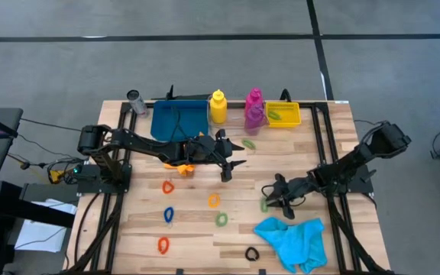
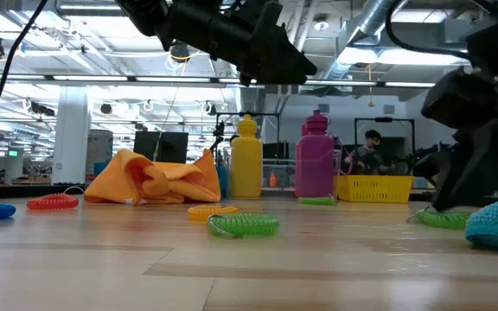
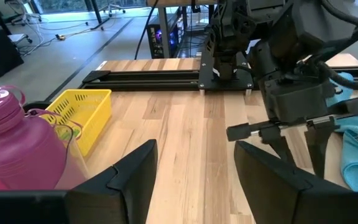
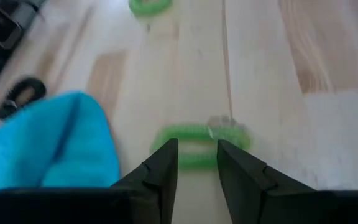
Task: Pick & Place Sports Items
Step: Put the bottom right green spring keychain into the yellow bin
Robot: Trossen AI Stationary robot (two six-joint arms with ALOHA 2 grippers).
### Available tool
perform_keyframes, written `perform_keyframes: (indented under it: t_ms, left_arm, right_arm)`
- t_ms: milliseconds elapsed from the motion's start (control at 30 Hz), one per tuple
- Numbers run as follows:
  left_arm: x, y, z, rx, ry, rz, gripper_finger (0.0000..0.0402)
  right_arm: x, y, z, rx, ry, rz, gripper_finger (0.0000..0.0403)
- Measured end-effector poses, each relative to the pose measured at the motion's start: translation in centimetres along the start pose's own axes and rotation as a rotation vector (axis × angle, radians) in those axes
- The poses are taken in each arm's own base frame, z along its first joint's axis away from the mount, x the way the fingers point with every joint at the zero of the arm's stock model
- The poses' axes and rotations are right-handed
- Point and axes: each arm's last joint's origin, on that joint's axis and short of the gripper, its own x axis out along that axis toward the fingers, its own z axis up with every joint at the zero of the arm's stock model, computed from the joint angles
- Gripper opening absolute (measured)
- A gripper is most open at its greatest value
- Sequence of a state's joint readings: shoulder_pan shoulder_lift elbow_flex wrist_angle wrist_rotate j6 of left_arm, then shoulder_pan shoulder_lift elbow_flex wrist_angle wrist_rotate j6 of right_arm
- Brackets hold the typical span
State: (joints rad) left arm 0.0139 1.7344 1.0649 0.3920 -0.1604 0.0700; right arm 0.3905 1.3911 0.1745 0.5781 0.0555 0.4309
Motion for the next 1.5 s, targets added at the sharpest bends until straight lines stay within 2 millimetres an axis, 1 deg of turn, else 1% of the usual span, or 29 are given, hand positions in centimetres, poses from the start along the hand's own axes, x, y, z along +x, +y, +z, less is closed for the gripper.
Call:
perform_keyframes:
  t_ms: [167,433,633,800,967,1100,1233,1400,1500]
  left_arm:
    - [0.0,0.0,0.0,0.0,0.0,0.001,0.0209]
    - [0.0,0.0,0.0,0.0,0.0,0.005,0.0209]
    - [0.0,0.0,0.0,0.0,0.001,0.005,0.0209]
    - [0.0,0.0,0.0,0.0,0.0,0.004,0.0209]
    - [0.0,0.0,0.0,0.0,0.0,0.004,0.0209]
    - [0.0,0.0,0.0,0.0,0.0,0.004,0.0209]
    - [0.0,0.0,0.0,0.0,0.001,0.003,0.0209]
    - [0.0,0.0,0.0,0.0,0.002,0.003,0.0209]
    - [0.0,0.0,0.0,0.0,0.002,0.0,0.0209]
  right_arm:
    - [0.0,0.2,0.5,-0.039,-0.05,0.023,0.0106]
    - [0.0,0.0,0.5,-0.161,-0.07,-0.041,0.0106]
    - [0.1,-0.1,0.4,-0.17,-0.063,-0.063,0.0106]
    - [0.8,-0.4,-0.4,-0.176,-0.006,-0.088,0.0106]
    - [2.1,-0.2,-0.2,-0.18,0.014,-0.1,0.0106]
    - [2.6,-0.1,0.1,-0.204,0.023,-0.103,0.0104]
    - [2.7,-0.1,0.2,-0.205,0.025,-0.104,0.0081]
    - [2.7,-0.1,0.1,-0.219,0.027,-0.103,0.0018]
    - [2.7,-0.1,0.2,-0.239,0.017,-0.112,0.0013]
